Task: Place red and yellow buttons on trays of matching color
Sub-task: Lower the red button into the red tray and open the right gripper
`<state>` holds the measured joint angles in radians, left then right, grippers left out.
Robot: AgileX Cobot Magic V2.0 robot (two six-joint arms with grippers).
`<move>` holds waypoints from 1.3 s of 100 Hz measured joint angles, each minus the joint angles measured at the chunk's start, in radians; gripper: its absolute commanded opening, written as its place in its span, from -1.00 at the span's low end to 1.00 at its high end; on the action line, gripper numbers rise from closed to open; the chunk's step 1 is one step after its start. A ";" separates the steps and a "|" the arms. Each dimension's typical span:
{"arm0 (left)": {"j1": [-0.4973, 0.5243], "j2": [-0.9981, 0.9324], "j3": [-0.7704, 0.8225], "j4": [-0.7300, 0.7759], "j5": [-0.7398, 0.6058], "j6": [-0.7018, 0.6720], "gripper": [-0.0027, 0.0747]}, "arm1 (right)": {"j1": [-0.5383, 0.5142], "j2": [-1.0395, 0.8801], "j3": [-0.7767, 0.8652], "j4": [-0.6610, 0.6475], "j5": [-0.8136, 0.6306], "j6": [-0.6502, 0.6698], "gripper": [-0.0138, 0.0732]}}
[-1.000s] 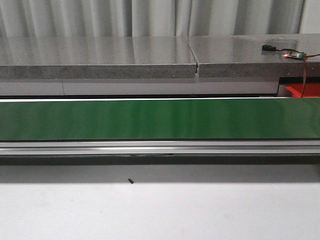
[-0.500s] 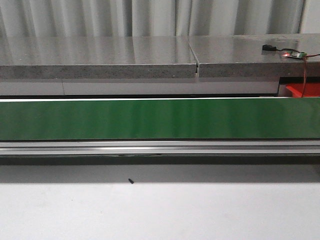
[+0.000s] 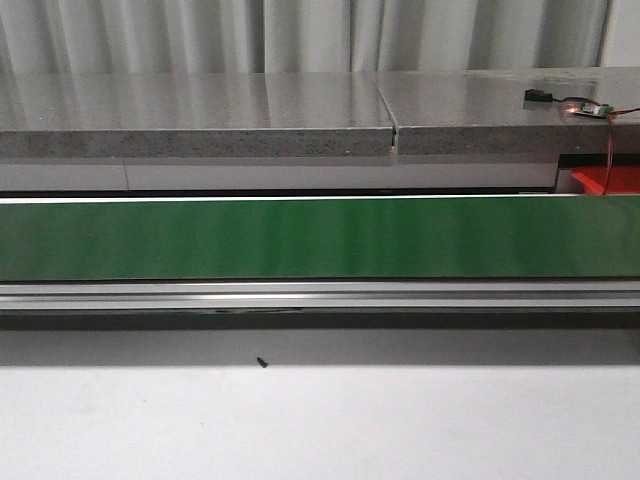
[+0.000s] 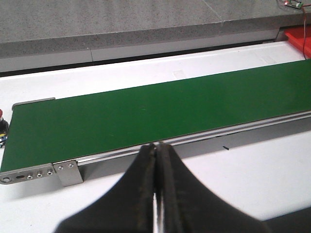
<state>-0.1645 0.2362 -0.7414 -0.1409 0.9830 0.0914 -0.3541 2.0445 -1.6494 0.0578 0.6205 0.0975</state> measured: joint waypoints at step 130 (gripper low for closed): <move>0.000 0.000 0.000 0.000 0.000 0.000 -0.98 | 0.002 -0.130 0.002 -0.030 0.043 0.000 0.44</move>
<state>-0.1645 0.2362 -0.7414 -0.1409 0.9830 0.0914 -0.3518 1.9143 -1.6473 0.0276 0.6633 0.0975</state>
